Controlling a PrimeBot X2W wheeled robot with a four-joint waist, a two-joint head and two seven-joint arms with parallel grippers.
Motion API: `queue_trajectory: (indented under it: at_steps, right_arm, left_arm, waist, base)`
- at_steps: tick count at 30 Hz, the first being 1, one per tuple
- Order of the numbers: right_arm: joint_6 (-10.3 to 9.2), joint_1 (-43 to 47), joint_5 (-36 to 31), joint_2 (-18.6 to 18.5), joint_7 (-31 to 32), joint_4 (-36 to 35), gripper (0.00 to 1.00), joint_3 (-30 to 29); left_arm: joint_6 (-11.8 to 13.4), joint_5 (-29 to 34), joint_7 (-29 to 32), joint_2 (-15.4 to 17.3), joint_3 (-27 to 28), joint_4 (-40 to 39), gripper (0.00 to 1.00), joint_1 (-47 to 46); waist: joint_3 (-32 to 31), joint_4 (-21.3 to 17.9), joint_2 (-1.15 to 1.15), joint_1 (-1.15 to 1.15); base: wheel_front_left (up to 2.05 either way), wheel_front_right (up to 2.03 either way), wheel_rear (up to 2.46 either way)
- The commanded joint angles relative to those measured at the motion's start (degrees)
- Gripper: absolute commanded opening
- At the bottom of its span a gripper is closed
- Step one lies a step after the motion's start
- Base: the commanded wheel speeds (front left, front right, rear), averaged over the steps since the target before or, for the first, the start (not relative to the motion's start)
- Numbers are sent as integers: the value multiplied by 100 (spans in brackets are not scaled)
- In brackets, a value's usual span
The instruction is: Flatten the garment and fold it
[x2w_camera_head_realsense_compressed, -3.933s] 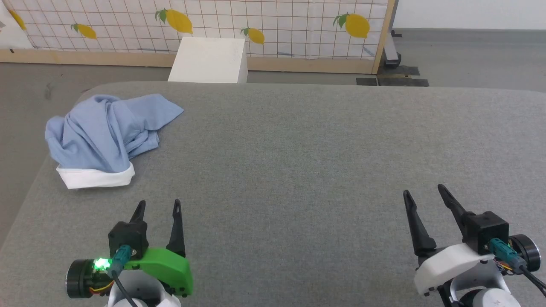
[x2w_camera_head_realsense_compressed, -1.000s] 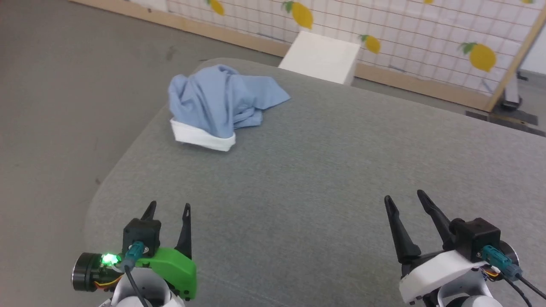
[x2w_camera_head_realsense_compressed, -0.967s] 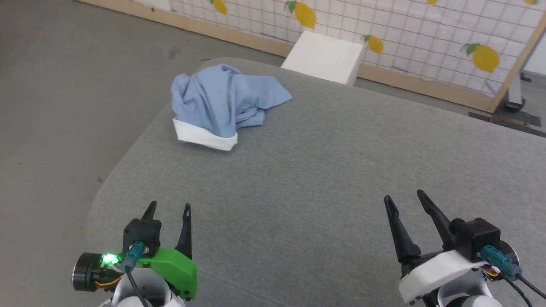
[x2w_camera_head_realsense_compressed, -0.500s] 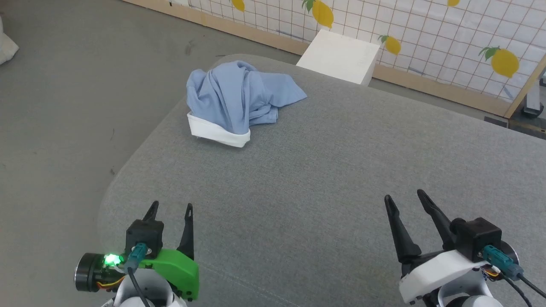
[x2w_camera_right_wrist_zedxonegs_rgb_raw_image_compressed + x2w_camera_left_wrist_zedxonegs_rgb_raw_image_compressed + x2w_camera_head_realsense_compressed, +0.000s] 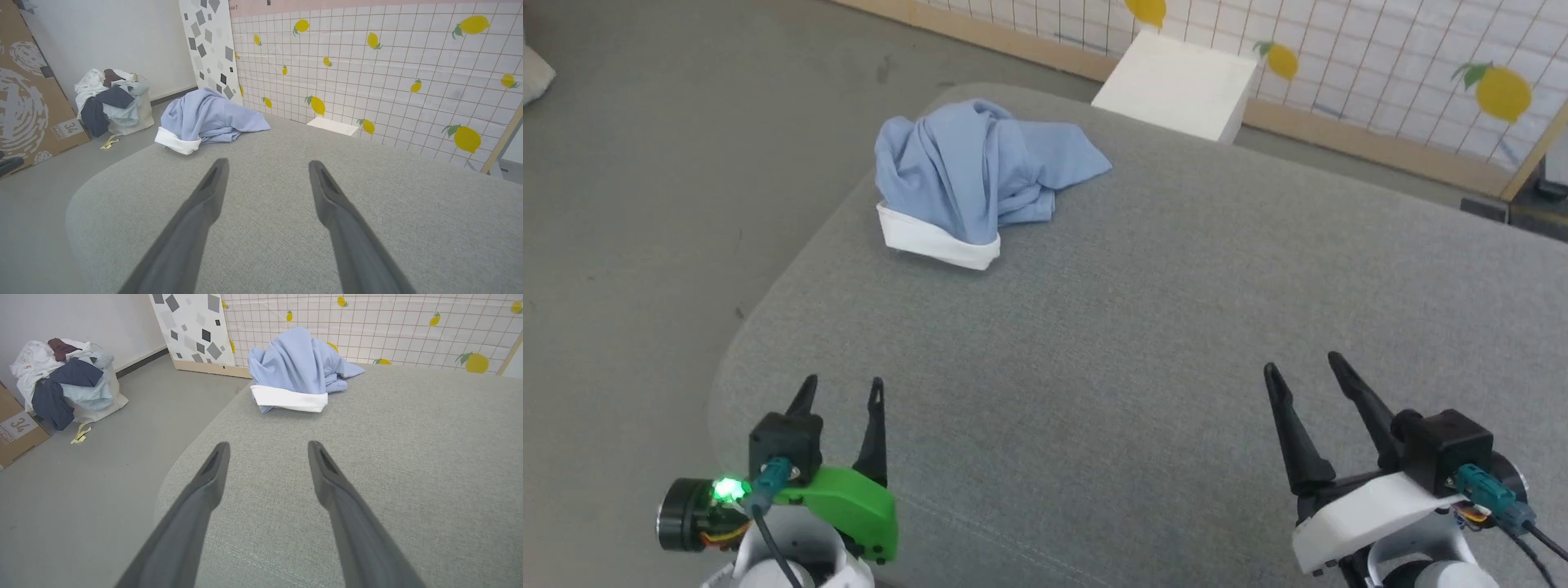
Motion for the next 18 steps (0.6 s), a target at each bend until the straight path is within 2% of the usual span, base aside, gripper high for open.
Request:
queue_trajectory:
  at_steps: [1, 5, 9, 12, 14, 18]
  right_arm:
    - [-9, -46, -76, 2, 40, -110, 100, -40]
    - [-9, -204, -209, -81, 161, -447, 100, -125]
    - [-9, -333, -294, -246, 264, -818, 100, -215]
    - [-9, -436, -336, -356, 329, -1112, 100, -295]
    - [-9, -496, -348, -416, 338, -1266, 100, -361]
    - [-9, -566, -375, -468, 324, -1512, 100, -486]
  left_arm:
    - [-9, -49, -5, 72, 30, -45, 100, -208]
    - [-188, -193, 119, 240, 138, -96, 100, -730]
    - [-522, -395, 378, 527, 259, -25, 100, -1597]
    - [-845, -621, 585, 877, 318, 121, 100, -2400]
    - [-968, -790, 754, 1114, 299, 257, 100, -2914]
    - [-1072, -1156, 1295, 1599, 51, 690, 100, -3782]
  waist:
    - [302, -125, 0, 0]
    - [880, -310, 0, 0]
    - [1476, -518, 0, 0]
    - [1942, -707, 0, 0]
    - [2181, -818, 0, 0]
    - [2586, -1026, 0, 0]
  base:
    - [0, 0, 0]
    - [0, 0, 0]
    - [0, 0, 0]
    - [0, 0, 0]
    - [0, 0, 0]
    - [0, 0, 0]
